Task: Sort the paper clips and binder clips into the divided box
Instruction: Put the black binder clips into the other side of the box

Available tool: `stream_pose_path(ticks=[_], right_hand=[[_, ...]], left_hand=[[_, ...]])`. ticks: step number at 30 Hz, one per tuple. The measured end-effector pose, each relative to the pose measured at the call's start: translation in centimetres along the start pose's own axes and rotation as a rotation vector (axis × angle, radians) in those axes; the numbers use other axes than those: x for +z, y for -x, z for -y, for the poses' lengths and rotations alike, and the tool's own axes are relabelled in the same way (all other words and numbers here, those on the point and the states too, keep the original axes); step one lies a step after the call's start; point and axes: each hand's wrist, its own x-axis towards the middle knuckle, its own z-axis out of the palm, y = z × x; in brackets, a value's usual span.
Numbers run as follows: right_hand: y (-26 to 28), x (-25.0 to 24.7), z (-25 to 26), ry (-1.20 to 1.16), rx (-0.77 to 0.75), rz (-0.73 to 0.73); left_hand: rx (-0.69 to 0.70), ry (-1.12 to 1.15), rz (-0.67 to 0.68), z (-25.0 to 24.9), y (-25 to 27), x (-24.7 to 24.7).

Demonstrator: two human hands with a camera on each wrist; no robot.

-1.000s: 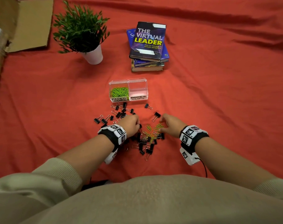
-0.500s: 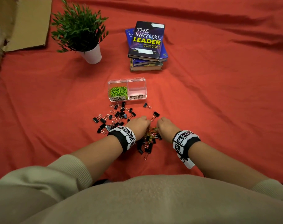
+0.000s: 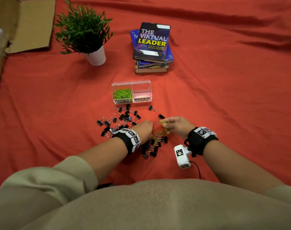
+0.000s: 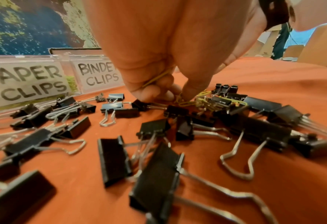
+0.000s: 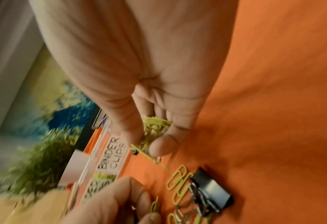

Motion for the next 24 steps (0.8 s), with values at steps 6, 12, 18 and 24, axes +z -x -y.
stream_pose_path(ticks=[6, 12, 18, 24], right_hand=[[0.6, -0.1, 0.0, -0.471, 0.111, -0.008], [0.4, 0.7, -0.2, -0.399, 0.163, 0.003], [0.3, 1.9, 0.4, 0.110, 0.158, -0.138], [0.8, 2.3, -0.4, 0.838, 0.010, -0.073]], left_hand=[[-0.042, 0.363, -0.126, 1.0, 0.4, -0.6], [-0.219, 0.860, -0.179, 1.1, 0.1, -2.0], [-0.321, 1.111, 0.000, 0.4, 0.4, -2.8], [-0.151, 0.399, -0.039, 0.3, 1.0, -0.8]])
